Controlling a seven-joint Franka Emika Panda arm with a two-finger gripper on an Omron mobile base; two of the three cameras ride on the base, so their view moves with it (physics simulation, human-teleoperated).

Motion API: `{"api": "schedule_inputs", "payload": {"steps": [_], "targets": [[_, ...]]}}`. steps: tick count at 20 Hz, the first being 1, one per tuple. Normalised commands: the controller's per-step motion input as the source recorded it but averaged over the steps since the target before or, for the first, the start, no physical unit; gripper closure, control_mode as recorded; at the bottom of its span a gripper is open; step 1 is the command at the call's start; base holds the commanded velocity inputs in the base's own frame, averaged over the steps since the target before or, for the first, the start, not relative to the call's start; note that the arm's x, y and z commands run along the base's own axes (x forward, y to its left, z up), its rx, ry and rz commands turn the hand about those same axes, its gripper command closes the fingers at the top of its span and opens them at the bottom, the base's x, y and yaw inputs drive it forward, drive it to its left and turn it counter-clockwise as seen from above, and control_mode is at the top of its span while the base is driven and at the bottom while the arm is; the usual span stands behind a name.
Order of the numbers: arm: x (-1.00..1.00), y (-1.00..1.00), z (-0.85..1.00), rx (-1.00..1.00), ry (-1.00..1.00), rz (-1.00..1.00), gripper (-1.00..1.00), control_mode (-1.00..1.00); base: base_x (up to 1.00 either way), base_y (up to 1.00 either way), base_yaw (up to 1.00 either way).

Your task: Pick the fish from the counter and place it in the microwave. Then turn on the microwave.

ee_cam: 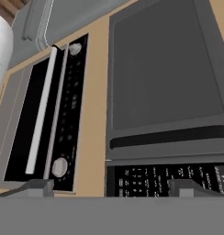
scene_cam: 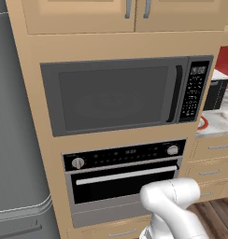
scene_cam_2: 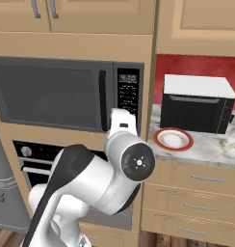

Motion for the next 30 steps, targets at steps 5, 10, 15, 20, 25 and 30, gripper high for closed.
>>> {"api": "schedule_inputs", "payload": {"steps": [5, 10, 15, 20, 25, 30], "targets": [[0.00, 0.00, -0.18, 0.06, 0.00, 0.00, -1.00, -1.00, 0.00, 0.00, 0.00], [0.00, 0.00, -0.15, 0.07, 0.01, 0.00, -1.00, -1.00, 0.00, 0.00, 0.00], [0.06, 0.00, -0.15, 0.08, 0.02, 0.00, -1.00, -1.00, 0.00, 0.00, 0.00], [0.15, 0.01, -0.14, 0.02, 0.03, 0.00, -1.00, -1.00, 0.00, 0.00, 0.00], [0.20, 0.03, -0.13, 0.00, 0.02, 0.00, -1.00, -1.00, 0.00, 0.00, 0.00], [0.16, 0.02, -0.13, 0.00, 0.00, 0.00, -1.00, -1.00, 0.00, 0.00, 0.00]]}}
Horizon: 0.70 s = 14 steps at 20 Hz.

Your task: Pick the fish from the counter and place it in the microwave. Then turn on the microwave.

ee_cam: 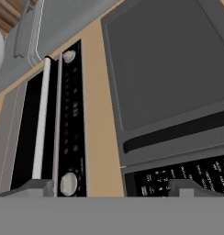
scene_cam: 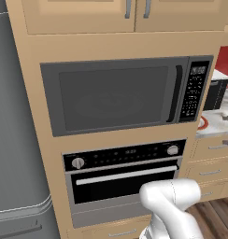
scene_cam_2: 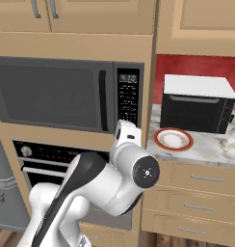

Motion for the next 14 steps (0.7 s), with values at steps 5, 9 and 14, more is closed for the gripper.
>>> {"api": "schedule_inputs", "payload": {"steps": [5, 9, 14], "targets": [[0.14, 0.03, -0.15, 0.00, 0.00, 0.00, -1.00, -1.00, 0.00, 0.00, 0.00], [0.14, 0.02, -0.10, 0.00, 0.00, 0.00, -1.00, -1.00, 0.00, 0.00, 0.00], [0.19, 0.03, -0.07, 0.00, -0.01, 0.00, -1.00, -1.00, 0.00, 0.00, 0.00]]}}
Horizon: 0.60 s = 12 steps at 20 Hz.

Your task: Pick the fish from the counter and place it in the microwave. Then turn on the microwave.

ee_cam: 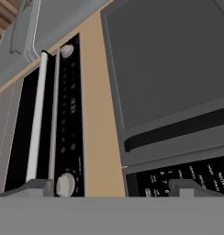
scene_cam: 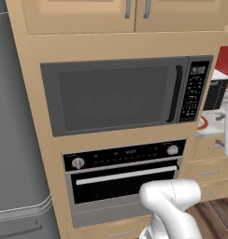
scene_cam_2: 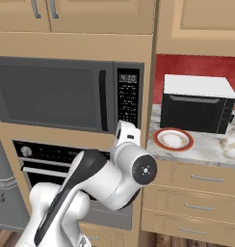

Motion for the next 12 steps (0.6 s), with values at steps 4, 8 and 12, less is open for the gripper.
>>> {"api": "schedule_inputs", "payload": {"steps": [4, 8, 12], "targets": [[0.23, 0.00, -0.03, 0.00, 0.00, 0.00, -1.00, -1.00, 0.00, 0.00, 0.00], [0.17, 0.03, -0.06, 0.00, 0.00, 0.00, -1.00, -1.00, 0.00, 0.00, 0.00], [0.14, 0.04, -0.12, 0.00, 0.00, 0.00, -1.00, -1.00, 0.00, 0.00, 0.00]]}}
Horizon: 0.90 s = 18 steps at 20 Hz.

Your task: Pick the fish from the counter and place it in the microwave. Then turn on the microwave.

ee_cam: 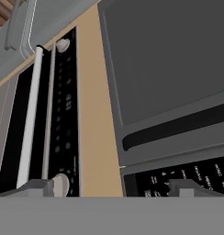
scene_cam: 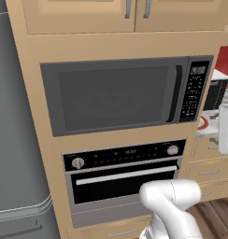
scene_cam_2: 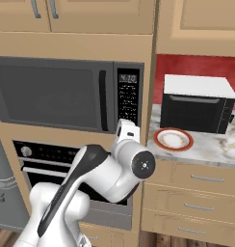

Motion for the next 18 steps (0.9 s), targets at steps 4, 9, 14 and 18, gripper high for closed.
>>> {"api": "schedule_inputs", "payload": {"steps": [4, 9, 14, 18], "targets": [[0.13, 0.00, -0.11, 0.00, 0.00, 0.00, -1.00, -1.00, 0.00, 0.00, 0.00], [0.06, -0.02, -0.04, 0.00, -0.06, 0.00, -1.00, -1.00, 0.00, 0.00, 0.00], [0.13, 0.00, -0.01, 0.00, -0.08, 0.00, -1.00, -1.00, 0.00, 0.00, 0.00], [0.08, -0.01, 0.00, 0.00, -0.04, 0.00, -1.00, -1.00, 0.00, 0.00, 0.00]]}}
